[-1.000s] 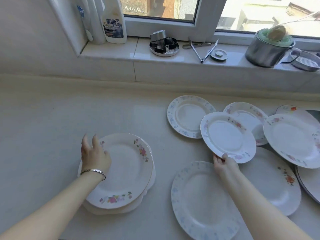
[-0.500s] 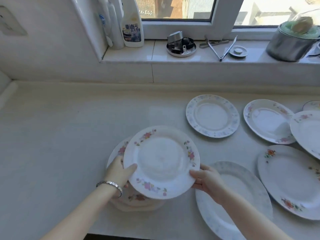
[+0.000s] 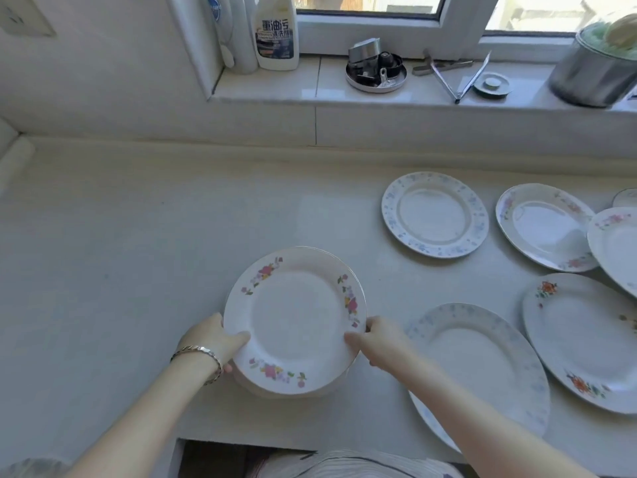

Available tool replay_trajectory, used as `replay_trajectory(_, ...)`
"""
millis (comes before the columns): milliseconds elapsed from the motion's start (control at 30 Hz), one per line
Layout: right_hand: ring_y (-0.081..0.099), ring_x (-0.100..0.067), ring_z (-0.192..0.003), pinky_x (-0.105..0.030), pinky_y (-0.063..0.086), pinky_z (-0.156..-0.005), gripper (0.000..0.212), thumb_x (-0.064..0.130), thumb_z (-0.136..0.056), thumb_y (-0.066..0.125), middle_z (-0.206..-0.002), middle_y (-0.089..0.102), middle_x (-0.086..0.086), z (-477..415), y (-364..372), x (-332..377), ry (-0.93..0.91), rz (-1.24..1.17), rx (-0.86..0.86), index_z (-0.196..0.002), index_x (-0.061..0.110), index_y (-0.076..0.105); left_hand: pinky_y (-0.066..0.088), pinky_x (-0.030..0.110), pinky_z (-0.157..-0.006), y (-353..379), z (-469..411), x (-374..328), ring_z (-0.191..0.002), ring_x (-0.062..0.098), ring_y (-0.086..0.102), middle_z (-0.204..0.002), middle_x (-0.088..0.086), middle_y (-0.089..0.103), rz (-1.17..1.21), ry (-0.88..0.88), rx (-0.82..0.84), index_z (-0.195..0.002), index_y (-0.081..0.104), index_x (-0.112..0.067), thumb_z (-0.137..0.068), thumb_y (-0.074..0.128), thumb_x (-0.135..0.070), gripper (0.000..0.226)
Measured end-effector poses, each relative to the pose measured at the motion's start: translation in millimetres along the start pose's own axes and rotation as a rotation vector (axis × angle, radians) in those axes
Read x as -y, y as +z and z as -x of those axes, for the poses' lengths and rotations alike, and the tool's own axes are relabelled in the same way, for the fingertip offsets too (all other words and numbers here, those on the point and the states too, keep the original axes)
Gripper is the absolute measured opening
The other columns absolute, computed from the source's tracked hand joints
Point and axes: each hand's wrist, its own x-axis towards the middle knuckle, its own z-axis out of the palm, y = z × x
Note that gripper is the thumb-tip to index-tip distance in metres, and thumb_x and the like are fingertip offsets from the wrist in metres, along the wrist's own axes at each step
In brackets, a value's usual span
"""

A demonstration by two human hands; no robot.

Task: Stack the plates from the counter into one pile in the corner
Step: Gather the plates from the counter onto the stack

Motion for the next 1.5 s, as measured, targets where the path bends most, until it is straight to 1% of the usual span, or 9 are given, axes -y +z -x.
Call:
replay_trajectory(267, 0.06, -0.024, -0.072, -0.027, 0.038, -0.06, 0.034, 0.035, -0.088, 0.047, -0.067, 0.057, -0.004, 0, -22, -17, -0.063, 0.259, -0.126, -0.057, 0.019, 0.044, 0.048, 0.032, -0.076, 11, 1, -7, -0.083, 0.028, 0.055, -0.105, 0.013, 0.063, -0.18, -0.043, -0.072, -0.113, 0.041, -0.007, -0.086, 0.048, -0.038, 0.042)
replay_trajectory(333, 0.059, -0.026, -0.099, -0.031, 0.043, -0.076, 0.02, 0.031, -0.088, 0.051, -0.099, 0.063, -0.01, -7, -48, -35, -0.096, 0.369, -0.303, -0.085, 0.016, 0.063, 0.044, 0.031, -0.072, 15, 3, -12, -0.081, 0.027, 0.053, -0.103, 0.015, 0.063, -0.23, -0.055, -0.084, -0.105, 0.035, -0.005, -0.09, 0.042, -0.035, 0.034)
replay_trajectory(467, 0.029, -0.029, -0.136, -0.036, 0.027, -0.109, 0.079, 0.047, -0.08, 0.063, -0.148, 0.032, -0.013, -23, -101, -76, 0.085, 0.642, -0.263, -0.143, 0.013, 0.029, 0.038, 0.031, -0.075, 22, 9, -25, -0.092, 0.026, 0.055, -0.116, 0.017, 0.061, -0.331, -0.074, -0.096, -0.108, 0.031, -0.002, -0.096, 0.031, -0.024, 0.025)
replay_trajectory(600, 0.042, -0.028, -0.121, -0.036, 0.035, -0.098, 0.07, 0.053, -0.073, 0.068, -0.127, 0.048, -0.01, -38, -115, -98, 0.114, 0.74, -0.173, -0.126, 0.013, 0.046, 0.037, 0.039, -0.102, 27, 17, -32, -0.13, 0.033, 0.038, -0.145, 0.017, 0.03, -0.361, -0.046, -0.166, -0.146, 0.002, -0.001, -0.093, 0.037, -0.022, 0.067)
replay_trajectory(867, 0.045, -0.012, -0.063, -0.024, 0.032, -0.055, 0.034, 0.027, -0.066, 0.081, -0.066, 0.049, 0.005, -38, -160, -79, -0.112, 0.456, -0.002, -0.061, 0.022, 0.048, 0.013, 0.039, -0.115, 51, 49, -72, -0.144, 0.029, 0.001, -0.155, 0.011, 0.004, -0.195, 0.432, -0.296, -0.143, 0.028, -0.015, -0.086, 0.051, -0.022, 0.061)
replay_trajectory(1133, 0.042, -0.002, -0.041, -0.014, 0.033, -0.043, 0.033, 0.016, -0.066, 0.082, -0.046, 0.048, 0.011, -16, -211, -36, -0.276, 0.086, -0.132, -0.053, 0.019, 0.052, 0.026, 0.026, -0.111, 74, 81, -114, -0.135, 0.018, 0.037, -0.147, 0.0, 0.037, 0.386, 0.457, 0.259, -0.14, 0.033, -0.023, -0.095, 0.033, -0.043, 0.049)
replay_trajectory(1233, 0.057, -0.001, -0.04, -0.012, 0.044, -0.04, 0.02, 0.011, -0.072, 0.077, -0.046, 0.064, 0.009, -6, -209, -27, -0.281, -0.29, -0.155, -0.062, 0.015, 0.06, 0.05, 0.034, -0.086, 74, 89, -118, -0.091, 0.022, 0.067, -0.104, -0.003, 0.065, 0.611, 0.331, 0.356, -0.113, 0.049, -0.029, -0.094, 0.032, -0.047, 0.031)
replay_trajectory(1300, 0.063, -0.006, -0.043, -0.017, 0.051, -0.042, 0.011, 0.011, -0.075, 0.073, -0.052, 0.069, 0.005, -2, -193, -25, -0.239, -0.512, -0.147, -0.075, 0.011, 0.063, 0.057, 0.038, -0.07, 65, 90, -115, -0.065, 0.021, 0.064, -0.075, -0.001, 0.063, 0.665, 0.339, 0.224, -0.09, 0.051, -0.026, -0.095, 0.038, -0.038, 0.018)
replay_trajectory(1500, 0.061, -0.012, -0.041, -0.021, 0.051, -0.042, 0.007, 0.009, -0.078, 0.071, -0.061, 0.066, -0.006, 1, -108, -11, -0.002, -0.766, -0.16, -0.079, 0.007, 0.064, 0.047, 0.031, -0.065, 11, 48, -88, -0.065, 0.025, 0.056, -0.066, 0.006, 0.06, 0.718, 0.24, -0.232, -0.064, 0.055, -0.02, -0.088, 0.059, -0.017, 0.024)
